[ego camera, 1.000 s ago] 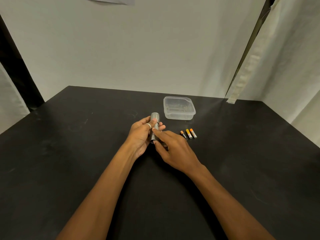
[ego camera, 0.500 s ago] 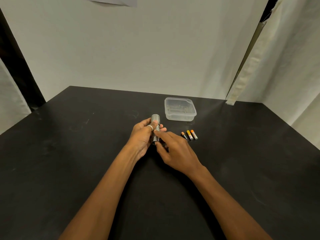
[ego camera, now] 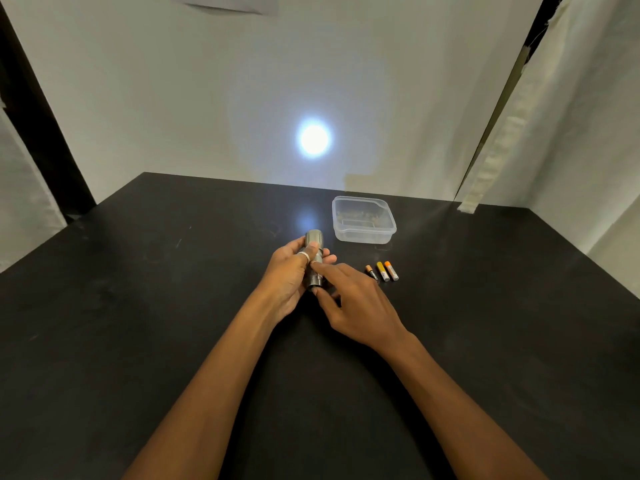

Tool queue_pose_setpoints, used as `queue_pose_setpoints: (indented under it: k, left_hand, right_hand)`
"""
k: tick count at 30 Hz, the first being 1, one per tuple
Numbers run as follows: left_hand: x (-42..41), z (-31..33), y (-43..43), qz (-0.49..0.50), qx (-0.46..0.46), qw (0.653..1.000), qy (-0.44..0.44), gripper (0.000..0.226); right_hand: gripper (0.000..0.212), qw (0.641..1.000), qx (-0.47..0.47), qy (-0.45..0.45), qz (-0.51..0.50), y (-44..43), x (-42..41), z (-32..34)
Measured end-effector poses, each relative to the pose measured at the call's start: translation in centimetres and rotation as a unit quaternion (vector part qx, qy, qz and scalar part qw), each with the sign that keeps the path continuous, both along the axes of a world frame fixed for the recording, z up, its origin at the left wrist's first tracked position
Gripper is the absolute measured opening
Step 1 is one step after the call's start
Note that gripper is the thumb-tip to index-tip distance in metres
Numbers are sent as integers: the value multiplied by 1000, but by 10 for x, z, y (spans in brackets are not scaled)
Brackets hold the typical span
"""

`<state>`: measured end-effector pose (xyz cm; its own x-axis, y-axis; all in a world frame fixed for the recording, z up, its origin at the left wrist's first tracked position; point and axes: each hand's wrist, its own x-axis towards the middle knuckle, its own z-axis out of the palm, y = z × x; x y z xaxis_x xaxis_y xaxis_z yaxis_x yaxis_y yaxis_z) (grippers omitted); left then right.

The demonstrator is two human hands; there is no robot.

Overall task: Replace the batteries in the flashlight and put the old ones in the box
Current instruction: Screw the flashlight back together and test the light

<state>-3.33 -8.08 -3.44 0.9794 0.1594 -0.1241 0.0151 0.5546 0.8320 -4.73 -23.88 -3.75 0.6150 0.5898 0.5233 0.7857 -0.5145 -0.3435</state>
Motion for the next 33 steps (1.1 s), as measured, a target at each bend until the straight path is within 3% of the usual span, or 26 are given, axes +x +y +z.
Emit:
queue_pose_setpoints:
  k: [11,19,22,24,27,31,33]
  left_hand:
    - [-2,1,2,-9,-10,1000,15,29]
    - [-1,1,2,9,-31,999,19,36]
    - [-1,3,0,30,-5,999,27,40]
    - [-3,3,-2,35,17,999,30,42]
    - [-6,8,-2,17,30,999,13,43]
    - [-8,11,8,-28,-48,998,25,90]
    - [-8,11,11,-45,-81,996,20,99]
  right_hand:
    - [46,1000,7,-26,8,1,0,-1]
    - [52,998,59,29,13,-1,8,-3]
    - [63,998,59,31,0,-1,9,-4]
    - [59,998,62,18,-14,-1,10,-4]
    - [37,986,151,23,-60,-1,13,-2]
    - [16,925,326,163,-111,-7,18,8]
    - [10,885,392,223,-117,-13,21,11]
